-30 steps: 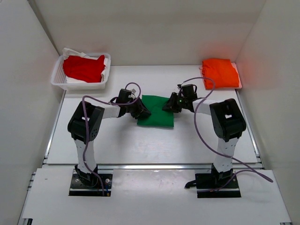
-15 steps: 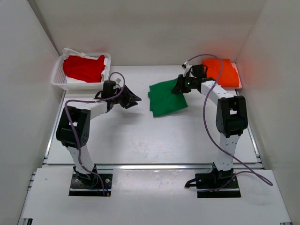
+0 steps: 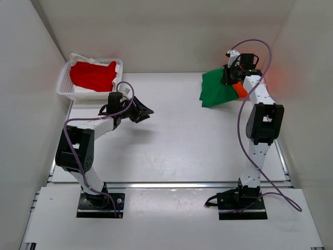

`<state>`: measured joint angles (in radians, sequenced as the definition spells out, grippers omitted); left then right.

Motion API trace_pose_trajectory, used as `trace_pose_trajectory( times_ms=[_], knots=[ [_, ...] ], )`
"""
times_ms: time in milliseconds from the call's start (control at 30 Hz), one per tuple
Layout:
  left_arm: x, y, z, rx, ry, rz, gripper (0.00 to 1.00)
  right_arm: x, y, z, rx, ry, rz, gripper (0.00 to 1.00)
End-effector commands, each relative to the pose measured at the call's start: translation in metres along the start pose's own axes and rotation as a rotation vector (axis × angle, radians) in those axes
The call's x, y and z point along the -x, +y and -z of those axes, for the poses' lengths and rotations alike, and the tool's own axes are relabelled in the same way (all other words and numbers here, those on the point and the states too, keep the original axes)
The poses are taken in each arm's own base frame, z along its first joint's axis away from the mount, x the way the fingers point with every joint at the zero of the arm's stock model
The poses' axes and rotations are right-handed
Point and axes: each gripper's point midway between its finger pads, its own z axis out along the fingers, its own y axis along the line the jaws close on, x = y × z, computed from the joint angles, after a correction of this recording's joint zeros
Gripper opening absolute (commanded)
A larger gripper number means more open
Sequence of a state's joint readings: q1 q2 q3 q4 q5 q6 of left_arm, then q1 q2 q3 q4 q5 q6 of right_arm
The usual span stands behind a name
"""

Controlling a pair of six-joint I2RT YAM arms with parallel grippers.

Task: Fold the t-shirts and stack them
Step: Put the neatly folded tshirt into the corner of the board with the right arm

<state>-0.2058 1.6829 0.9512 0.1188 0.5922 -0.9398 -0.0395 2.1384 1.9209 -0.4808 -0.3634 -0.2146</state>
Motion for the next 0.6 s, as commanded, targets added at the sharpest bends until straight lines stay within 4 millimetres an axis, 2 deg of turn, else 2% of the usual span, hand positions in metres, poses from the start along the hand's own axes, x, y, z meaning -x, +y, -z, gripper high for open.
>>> trace_pose_trajectory(
  times_ms=[0, 33, 100, 200, 233, 400, 433, 467, 567],
  knots=[
    [-0.005, -0.005, 0.003, -0.032, 0.018, -0.042, 0.53, 0.036, -0.043, 0.012, -0.075, -0.091, 0.114, 0.0],
    [-0.007, -0.001, 0.002, -0.026, 0.024, -0.042, 0.53, 0.033, -0.054, 0.007, -0.094, -0.087, 0.112, 0.0],
    [-0.01, 0.007, 0.001, -0.012, 0.035, -0.035, 0.53, 0.048, -0.076, 0.013, -0.135, -0.125, 0.122, 0.0],
    [-0.014, 0.012, -0.001, -0.005, 0.05, -0.046, 0.53, 0.057, -0.099, 0.013, -0.171, -0.15, 0.124, 0.0],
    [-0.014, 0.017, 0.0, 0.009, 0.048, -0.044, 0.52, 0.054, -0.105, 0.011, -0.181, -0.147, 0.126, 0.0],
    [-0.021, 0.032, -0.004, 0.035, 0.074, -0.024, 0.53, 0.064, -0.137, 0.023, -0.233, -0.194, 0.121, 0.0],
    [-0.021, 0.029, -0.005, 0.025, 0.079, -0.031, 0.53, 0.06, -0.144, 0.024, -0.248, -0.186, 0.117, 0.0],
    [-0.017, 0.032, -0.004, 0.033, 0.066, -0.03, 0.53, 0.057, -0.149, 0.024, -0.255, -0.184, 0.107, 0.0],
    [-0.023, 0.04, -0.007, 0.047, 0.078, -0.016, 0.54, 0.053, -0.167, 0.028, -0.289, -0.188, 0.106, 0.0]
  ],
)
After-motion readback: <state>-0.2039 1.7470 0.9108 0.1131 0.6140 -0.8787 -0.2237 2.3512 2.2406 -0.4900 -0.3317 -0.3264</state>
